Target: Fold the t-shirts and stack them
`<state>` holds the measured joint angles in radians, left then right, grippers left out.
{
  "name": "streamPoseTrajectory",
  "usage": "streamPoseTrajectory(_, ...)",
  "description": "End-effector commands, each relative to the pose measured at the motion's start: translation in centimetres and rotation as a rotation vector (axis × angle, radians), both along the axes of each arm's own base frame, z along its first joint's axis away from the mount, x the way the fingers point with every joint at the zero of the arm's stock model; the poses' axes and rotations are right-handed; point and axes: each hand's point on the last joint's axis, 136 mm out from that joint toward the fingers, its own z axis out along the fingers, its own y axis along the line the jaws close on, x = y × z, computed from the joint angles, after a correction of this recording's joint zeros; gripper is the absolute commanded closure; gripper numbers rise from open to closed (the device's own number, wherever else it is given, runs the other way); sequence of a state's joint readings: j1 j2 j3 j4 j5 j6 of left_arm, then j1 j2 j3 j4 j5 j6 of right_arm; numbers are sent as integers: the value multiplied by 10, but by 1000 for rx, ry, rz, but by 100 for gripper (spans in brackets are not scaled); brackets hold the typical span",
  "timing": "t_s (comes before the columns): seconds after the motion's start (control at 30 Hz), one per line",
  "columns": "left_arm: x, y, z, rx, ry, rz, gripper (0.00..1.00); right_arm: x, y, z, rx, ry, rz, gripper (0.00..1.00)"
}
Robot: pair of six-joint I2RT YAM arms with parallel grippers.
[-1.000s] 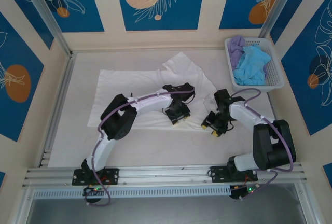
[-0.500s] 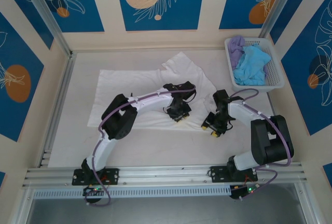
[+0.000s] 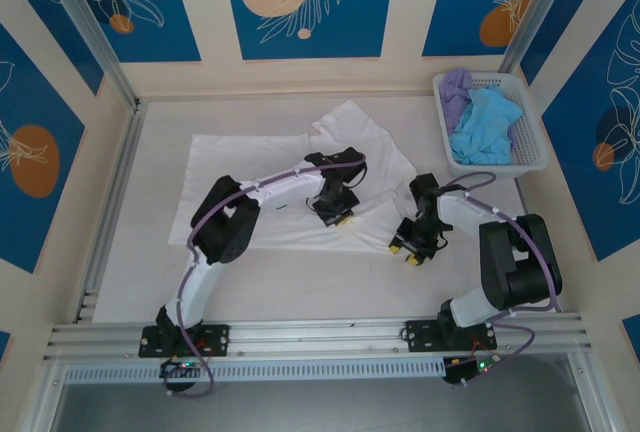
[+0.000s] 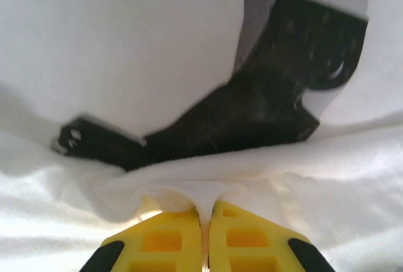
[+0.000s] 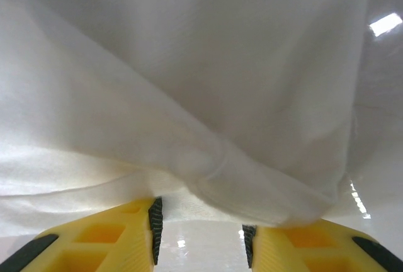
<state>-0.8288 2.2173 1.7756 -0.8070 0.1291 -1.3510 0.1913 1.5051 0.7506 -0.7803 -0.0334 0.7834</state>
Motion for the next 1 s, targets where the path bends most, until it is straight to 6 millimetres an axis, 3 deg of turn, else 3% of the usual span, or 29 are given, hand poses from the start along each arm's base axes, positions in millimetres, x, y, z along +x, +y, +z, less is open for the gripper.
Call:
streamPoseTrajectory(0.0,7,9,10,-22,3,31,93,-4,-3,-4,-15,38,6,59)
streamPoseTrajectory(0.97,82,54,12,-153,-15,241,67,-8,-11,0,-51,62,12,59)
